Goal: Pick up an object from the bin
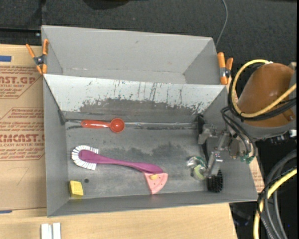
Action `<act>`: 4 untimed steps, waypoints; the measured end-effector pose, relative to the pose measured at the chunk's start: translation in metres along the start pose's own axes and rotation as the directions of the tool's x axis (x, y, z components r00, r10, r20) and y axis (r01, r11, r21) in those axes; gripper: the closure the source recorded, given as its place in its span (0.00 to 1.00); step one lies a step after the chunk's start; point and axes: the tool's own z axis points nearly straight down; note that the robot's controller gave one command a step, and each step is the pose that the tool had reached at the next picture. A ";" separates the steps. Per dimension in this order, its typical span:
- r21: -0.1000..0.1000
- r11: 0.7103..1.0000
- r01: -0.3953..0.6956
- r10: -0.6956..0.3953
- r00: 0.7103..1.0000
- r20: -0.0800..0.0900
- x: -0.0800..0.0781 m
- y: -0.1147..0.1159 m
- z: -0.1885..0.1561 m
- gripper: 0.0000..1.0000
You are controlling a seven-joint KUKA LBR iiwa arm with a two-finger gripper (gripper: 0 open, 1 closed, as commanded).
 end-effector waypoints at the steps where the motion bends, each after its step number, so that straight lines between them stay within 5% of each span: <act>1: 0.001 0.988 0.154 -0.154 0.988 -0.004 -0.005 -0.005 0.001 0.00; 2: 0.001 0.996 0.092 -0.092 0.996 -0.004 -0.001 -0.014 0.000 0.00; 3: 0.000 0.948 0.320 -0.320 0.948 -0.003 0.012 -0.013 0.052 0.00; 4: 0.002 0.948 0.319 -0.319 0.948 -0.001 0.003 -0.039 0.088 0.00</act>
Offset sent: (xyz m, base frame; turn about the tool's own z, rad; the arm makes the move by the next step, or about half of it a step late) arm -0.0016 -0.0149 0.0002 -0.0919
